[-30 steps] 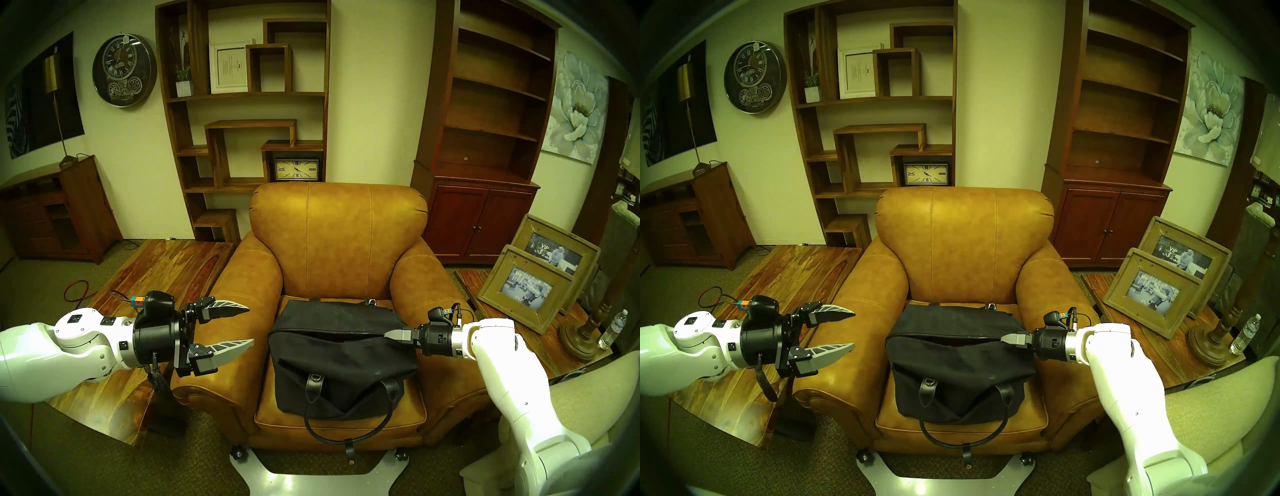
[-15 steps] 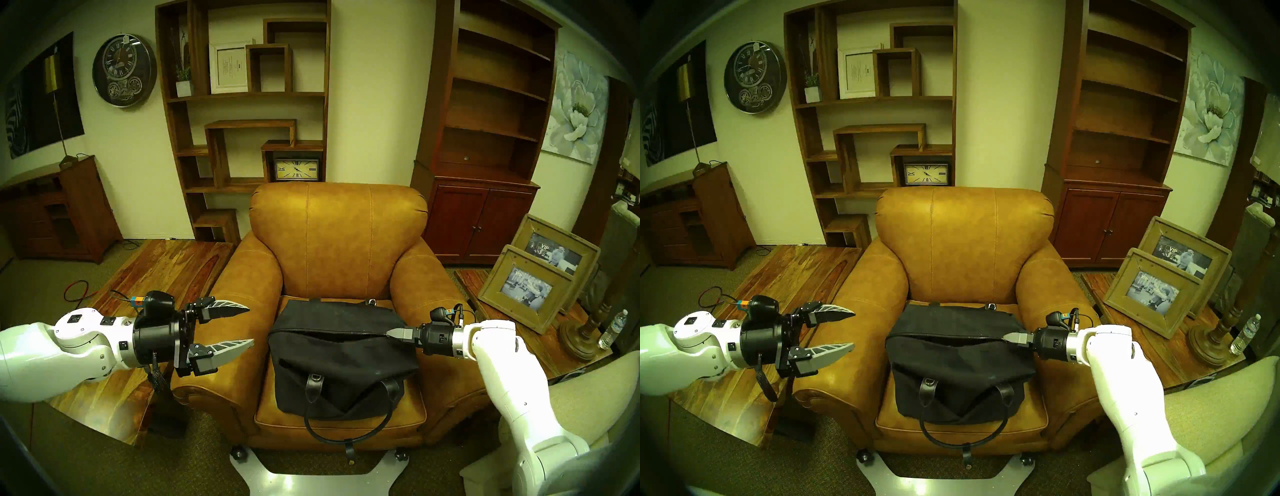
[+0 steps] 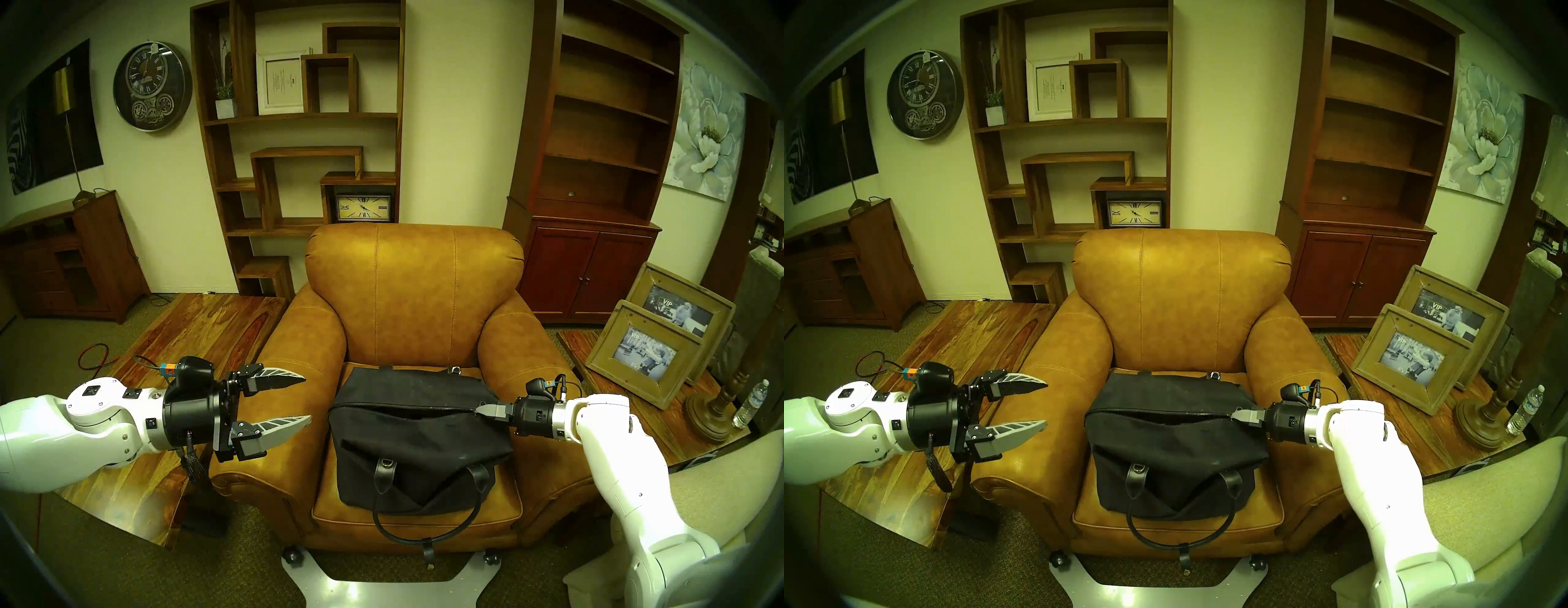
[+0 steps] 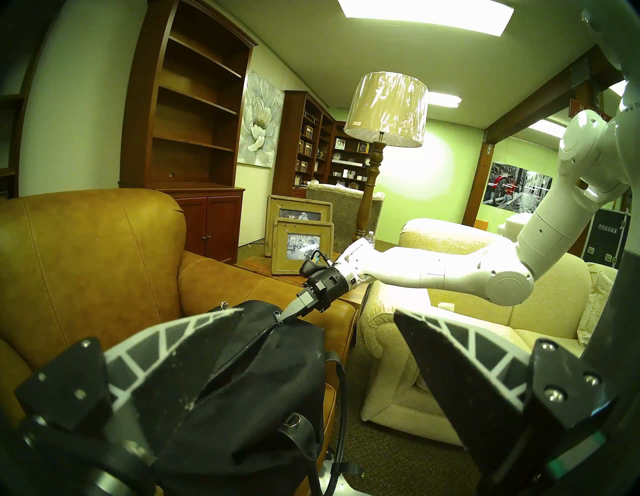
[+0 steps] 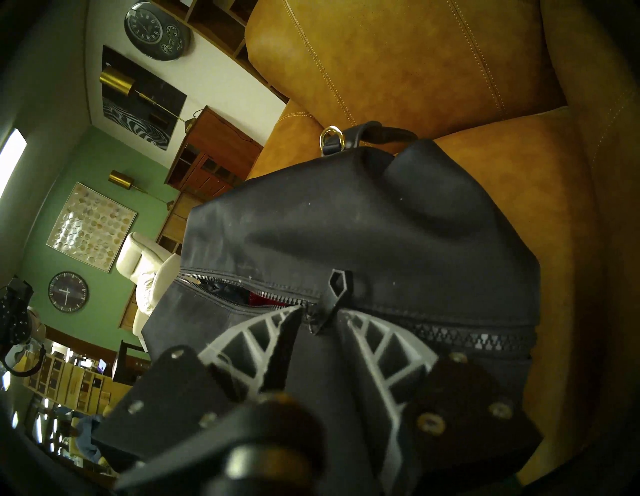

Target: Open a bag with a zipper

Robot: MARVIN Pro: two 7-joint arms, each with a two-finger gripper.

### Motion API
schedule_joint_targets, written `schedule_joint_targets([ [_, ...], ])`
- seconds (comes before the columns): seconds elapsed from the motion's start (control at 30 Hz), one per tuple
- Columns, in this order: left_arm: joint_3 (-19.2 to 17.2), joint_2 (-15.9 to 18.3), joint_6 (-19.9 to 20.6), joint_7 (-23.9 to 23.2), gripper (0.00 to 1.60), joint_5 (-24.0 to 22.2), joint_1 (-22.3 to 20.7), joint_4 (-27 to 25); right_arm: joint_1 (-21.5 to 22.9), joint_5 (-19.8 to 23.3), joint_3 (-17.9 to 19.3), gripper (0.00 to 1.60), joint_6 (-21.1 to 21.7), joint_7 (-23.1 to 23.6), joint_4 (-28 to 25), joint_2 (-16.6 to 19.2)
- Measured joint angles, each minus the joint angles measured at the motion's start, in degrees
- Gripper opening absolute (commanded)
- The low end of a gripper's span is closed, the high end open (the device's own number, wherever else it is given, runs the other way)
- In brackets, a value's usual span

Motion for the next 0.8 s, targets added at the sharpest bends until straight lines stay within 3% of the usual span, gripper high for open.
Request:
schedule_joint_targets([
  [0.1,0.0,0.01,-0.01,0.01,1.6,-0.01,0.01,0.0,0.07,-0.15,0.14,0.46,-0.3,-0.74,0.28,-0.24],
  [0.13,0.0,0.02,-0.01,0.01,1.6,-0.01,0.01,0.0,0.08,-0.17,0.26,0.46,-0.45,-1.03,0.41,-0.35],
  [0.17,0.0,0.02,-0.02,0.01,1.6,-0.01,0.01,-0.01,0.08,-0.17,0.31,0.14,-0.51,-1.13,0.44,-0.4],
  [0.2,0.0,0.02,-0.02,0.02,1.6,-0.01,0.01,-0.01,0.07,-0.17,0.45,0.0,-0.63,-1.35,0.48,-0.51],
  [0.8,0.02,0.07,-0.05,0.03,1.6,-0.03,0.01,-0.03,-6.85,1.33,7.98,0.0,-4.87,-5.85,-5.96,-3.24],
])
